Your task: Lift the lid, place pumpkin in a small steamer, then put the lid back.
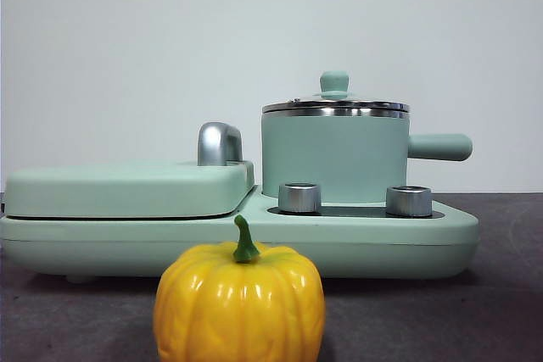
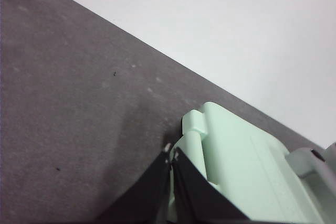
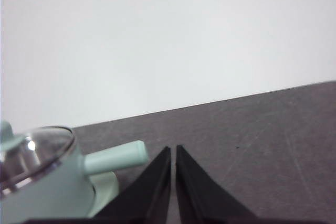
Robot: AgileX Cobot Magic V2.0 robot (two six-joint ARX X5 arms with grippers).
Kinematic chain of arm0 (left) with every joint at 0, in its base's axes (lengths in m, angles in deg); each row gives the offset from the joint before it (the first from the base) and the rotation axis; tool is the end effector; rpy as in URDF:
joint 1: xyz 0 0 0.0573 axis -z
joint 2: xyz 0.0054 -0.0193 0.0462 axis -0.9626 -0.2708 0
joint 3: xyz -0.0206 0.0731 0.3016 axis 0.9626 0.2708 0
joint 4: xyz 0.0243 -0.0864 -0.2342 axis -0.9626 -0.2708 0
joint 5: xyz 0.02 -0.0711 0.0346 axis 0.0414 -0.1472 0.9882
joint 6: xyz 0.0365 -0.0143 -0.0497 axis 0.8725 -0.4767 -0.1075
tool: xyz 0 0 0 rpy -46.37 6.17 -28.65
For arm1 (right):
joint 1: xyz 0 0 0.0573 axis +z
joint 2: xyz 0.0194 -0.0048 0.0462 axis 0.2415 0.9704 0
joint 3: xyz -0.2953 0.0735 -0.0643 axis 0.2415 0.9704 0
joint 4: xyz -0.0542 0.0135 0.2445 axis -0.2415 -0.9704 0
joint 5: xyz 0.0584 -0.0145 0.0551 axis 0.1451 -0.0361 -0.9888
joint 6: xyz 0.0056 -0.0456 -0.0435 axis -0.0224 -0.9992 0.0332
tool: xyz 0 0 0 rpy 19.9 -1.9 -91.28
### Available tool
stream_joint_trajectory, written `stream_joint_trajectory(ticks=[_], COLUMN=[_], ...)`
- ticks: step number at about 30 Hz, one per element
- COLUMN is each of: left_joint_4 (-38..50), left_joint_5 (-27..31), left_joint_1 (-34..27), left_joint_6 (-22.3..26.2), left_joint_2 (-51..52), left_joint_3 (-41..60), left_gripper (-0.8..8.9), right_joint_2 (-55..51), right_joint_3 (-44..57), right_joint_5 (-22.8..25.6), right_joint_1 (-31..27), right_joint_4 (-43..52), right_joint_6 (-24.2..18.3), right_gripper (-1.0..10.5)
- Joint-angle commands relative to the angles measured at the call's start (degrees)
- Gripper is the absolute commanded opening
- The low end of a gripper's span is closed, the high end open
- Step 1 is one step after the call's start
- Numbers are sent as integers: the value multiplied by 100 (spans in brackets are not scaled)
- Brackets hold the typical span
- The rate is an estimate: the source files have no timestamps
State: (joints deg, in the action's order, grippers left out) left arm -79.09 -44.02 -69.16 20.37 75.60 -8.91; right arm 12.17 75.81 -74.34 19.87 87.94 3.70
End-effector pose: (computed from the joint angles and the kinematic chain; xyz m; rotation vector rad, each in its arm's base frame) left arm 0.0621 -0.0047 0.1653 -0.5597 0.0761 -0.0488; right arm 0.0617 0.0043 0.1859 0.2763 -0.1410 0.0729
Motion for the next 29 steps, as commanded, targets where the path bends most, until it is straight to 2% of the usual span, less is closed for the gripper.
stream_joint_trajectory(ticks=[1, 6, 9, 11, 14, 18, 22, 25, 29], left_joint_4=[39, -168, -682, -973, -1154, -1207, -1414, -1519, -1523], left_joint_5=[7, 7, 2, -35, -391, -929, -1698, -2216, -2623], left_joint_1=[9, 9, 9, 9, 11, 15, 26, 98, 289], left_joint_6=[-201, 92, 573, 839, 1110, 1714, 2415, 2785, 3176], left_joint_2=[-2, -262, -671, -1012, -1604, -2472, -3263, -3731, -4234], left_joint_3=[-223, -892, -1552, -2006, -2728, -3515, -4085, -4352, -4544], left_gripper=[9, 10, 10, 10, 10, 10, 10, 10, 8], right_joint_2=[2, 15, 168, 343, 732, 1486, 2234, 2745, 3298], right_joint_3=[-286, -953, -1585, -1967, -2468, -3132, -3705, -4006, -4249], right_joint_5=[13, 13, 11, -133, -586, -1246, -1897, -2229, -2581], right_joint_1=[2, 2, 2, 2, 2, 2, 2, 2, 2], right_joint_4=[39, -417, -1023, -1353, -1716, -2240, -2673, -2883, -3034], right_joint_6=[496, 516, 507, 455, 306, -225, -916, -1381, -1895], right_gripper=[14, 14, 14, 14, 14, 14, 14, 14, 14])
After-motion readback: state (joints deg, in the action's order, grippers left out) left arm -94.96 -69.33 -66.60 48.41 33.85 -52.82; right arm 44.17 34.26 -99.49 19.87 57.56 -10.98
